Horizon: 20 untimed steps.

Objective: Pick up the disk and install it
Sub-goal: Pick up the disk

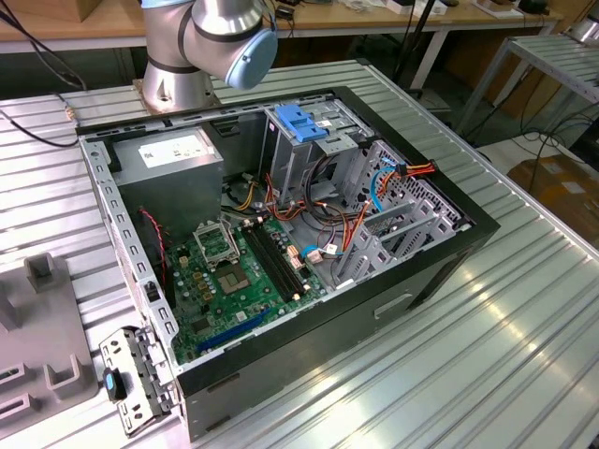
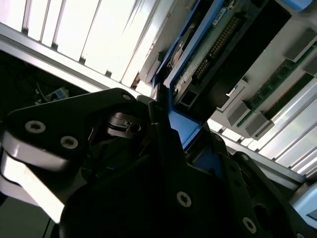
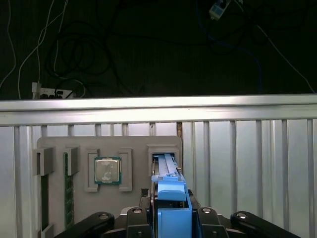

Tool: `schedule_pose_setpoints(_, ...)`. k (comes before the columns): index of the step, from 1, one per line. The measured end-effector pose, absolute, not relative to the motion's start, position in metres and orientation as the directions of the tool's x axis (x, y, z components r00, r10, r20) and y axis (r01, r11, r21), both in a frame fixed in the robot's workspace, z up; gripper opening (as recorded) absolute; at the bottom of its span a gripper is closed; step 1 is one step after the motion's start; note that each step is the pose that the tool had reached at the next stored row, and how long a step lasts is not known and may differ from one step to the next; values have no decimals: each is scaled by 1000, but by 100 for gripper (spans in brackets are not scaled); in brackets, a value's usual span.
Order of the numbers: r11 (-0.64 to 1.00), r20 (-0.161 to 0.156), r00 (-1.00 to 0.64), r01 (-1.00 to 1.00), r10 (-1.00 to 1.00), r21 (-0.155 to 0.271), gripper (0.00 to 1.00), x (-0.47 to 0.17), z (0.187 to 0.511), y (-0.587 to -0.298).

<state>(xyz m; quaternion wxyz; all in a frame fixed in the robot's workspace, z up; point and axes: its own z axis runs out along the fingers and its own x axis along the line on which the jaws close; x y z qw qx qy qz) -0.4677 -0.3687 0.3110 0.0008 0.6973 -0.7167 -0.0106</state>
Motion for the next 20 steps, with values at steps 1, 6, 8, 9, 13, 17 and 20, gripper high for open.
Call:
schedule_pose_setpoints(1,27,-14,-28,-999,-1000,16,37,-468,312,-369)
schedule_pose_setpoints(6,27,-14,-27,-999,-1000,17,37,-468,318,-369)
schedule_pose_setpoints(8,27,-14,-27,-999,-1000,17,37,-468,321,-369)
schedule_pose_setpoints(9,27,-14,-27,-999,-1000,16,37,-468,322,-369)
schedule_pose_setpoints(13,27,-14,-27,-999,-1000,16,37,-468,327,-369)
schedule_pose_setpoints(17,27,-14,-27,-1000,-1000,16,37,-468,333,-369)
schedule_pose_setpoints(20,27,-14,-27,-1000,-1000,16,37,-468,337,-369)
